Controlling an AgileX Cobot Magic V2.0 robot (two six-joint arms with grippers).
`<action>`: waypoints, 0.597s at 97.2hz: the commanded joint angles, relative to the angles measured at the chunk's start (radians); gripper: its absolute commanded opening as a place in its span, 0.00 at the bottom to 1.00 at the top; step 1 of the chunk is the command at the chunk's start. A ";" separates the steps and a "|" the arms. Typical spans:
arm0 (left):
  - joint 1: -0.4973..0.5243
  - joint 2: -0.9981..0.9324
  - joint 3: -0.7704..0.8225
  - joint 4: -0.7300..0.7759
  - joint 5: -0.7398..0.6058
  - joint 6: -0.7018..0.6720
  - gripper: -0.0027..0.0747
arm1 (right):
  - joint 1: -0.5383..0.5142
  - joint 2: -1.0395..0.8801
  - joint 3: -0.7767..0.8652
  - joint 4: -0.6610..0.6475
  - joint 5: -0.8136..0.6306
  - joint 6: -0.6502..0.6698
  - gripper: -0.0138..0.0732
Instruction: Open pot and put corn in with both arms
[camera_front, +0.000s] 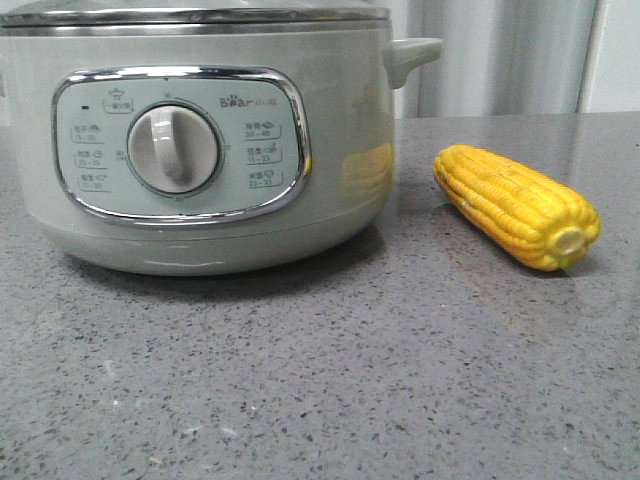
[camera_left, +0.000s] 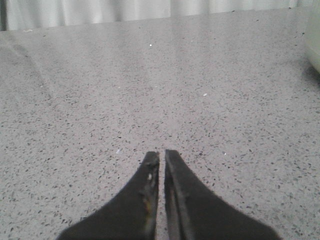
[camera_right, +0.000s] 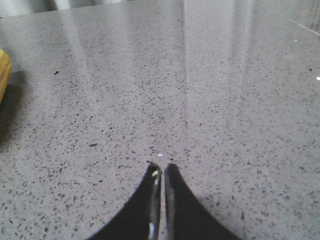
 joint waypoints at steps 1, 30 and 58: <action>0.001 -0.033 0.006 0.001 -0.087 0.002 0.01 | -0.005 -0.023 0.021 -0.003 -0.045 -0.002 0.08; 0.001 -0.033 0.006 -0.007 -0.147 0.002 0.01 | -0.005 -0.023 0.021 -0.003 -0.104 -0.002 0.08; 0.001 -0.033 -0.006 -0.031 -0.331 0.002 0.01 | -0.005 -0.023 0.019 -0.003 -0.360 -0.002 0.08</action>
